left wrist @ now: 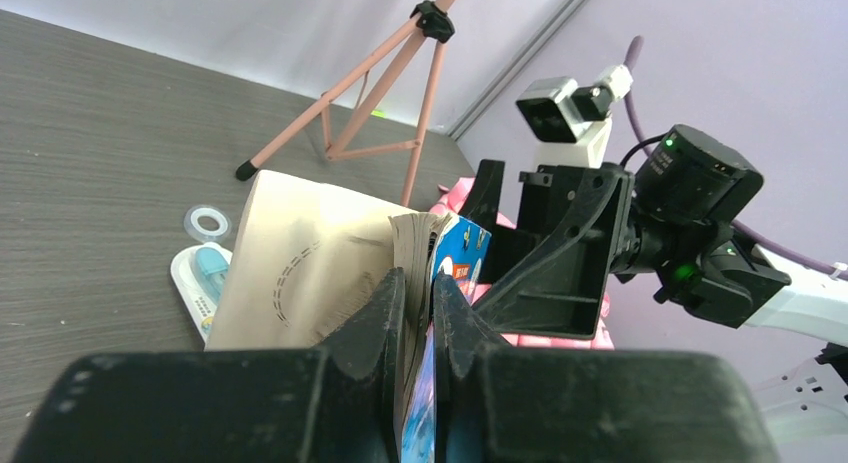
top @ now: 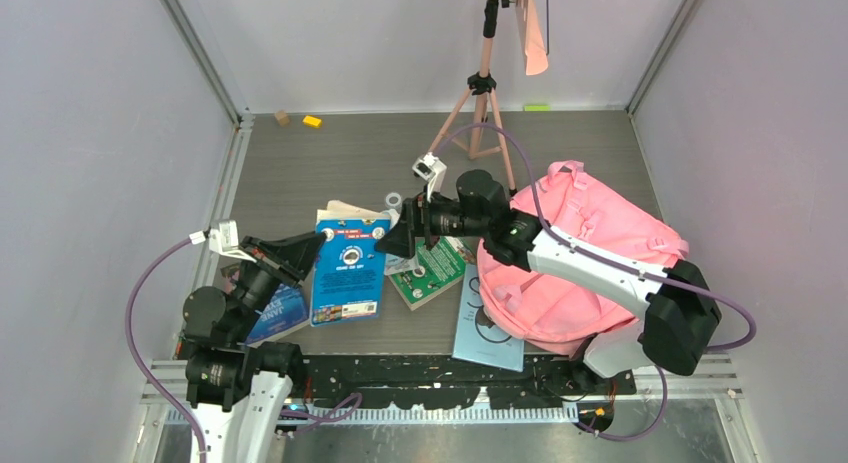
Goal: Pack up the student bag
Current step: Pick up the book from the center of the board.
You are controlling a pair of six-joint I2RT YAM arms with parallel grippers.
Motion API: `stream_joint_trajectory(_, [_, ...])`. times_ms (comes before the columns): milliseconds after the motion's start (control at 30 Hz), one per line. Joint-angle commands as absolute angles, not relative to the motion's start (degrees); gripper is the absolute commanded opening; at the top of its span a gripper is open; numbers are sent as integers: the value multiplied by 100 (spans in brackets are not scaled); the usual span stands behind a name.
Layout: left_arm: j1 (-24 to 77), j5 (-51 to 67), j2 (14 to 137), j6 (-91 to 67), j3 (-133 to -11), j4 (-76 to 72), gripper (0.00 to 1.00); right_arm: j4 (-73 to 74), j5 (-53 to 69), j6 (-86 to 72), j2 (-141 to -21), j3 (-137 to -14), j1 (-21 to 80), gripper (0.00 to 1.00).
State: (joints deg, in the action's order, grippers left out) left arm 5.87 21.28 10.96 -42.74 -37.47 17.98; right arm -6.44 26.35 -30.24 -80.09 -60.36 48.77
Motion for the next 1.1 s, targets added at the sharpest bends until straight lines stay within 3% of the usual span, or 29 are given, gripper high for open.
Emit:
stream_joint_trajectory(0, [574, 2219, 1020, -4535, -4034, 959, 0, -1062, 3027, -3104, -8106, -6343, 5062, 88])
stream_joint_trajectory(233, [574, 2260, 1038, -4641, -3981, 792, 0, -1773, 3083, -3548, -8247, -6401, 5191, 87])
stream_joint_trajectory(333, [571, 2280, 1033, -4720, -3885, 689, 0, -1906, 3026, -3624, -8251, -6486, 5224, 80])
stream_joint_trajectory(400, [571, 2340, 1070, -4745, -3828, 652, 0, -1835, 2881, -3613, -8220, -6516, 5236, 62])
stream_joint_trajectory(500, [572, 2482, 1213, -4666, -3810, 785, 0, -1679, 2432, -3490, -7983, -6421, 5238, 24])
stream_joint_trajectory(533, [571, 2494, 1281, -4565, -3825, 911, 2, -1600, 2345, -3362, -7911, -6392, 5238, 18])
stream_joint_trajectory(567, [571, 2506, 1360, -4450, -3871, 1106, 11, -1503, 2138, -3276, -7735, -6351, 5243, 9])
stream_joint_trajectory(633, [571, 2553, 1543, -4106, -3992, 1470, 42, -925, 1816, -2956, -7466, -6378, 5234, 2])
stream_joint_trajectory(700, [571, 2632, 1723, -3802, -4068, 1728, 74, -357, 1527, -2466, -7210, -6495, 5226, 1])
stream_joint_trajectory(800, [576, 2802, 2000, -3417, -4129, 1963, 98, 421, 1206, -2054, -6850, -6677, 5164, 0])
stream_joint_trajectory(1067, [571, 4610, 2841, -3417, -4026, 1046, 100, 2023, 1534, -1562, -6348, -7448, 5028, 0])
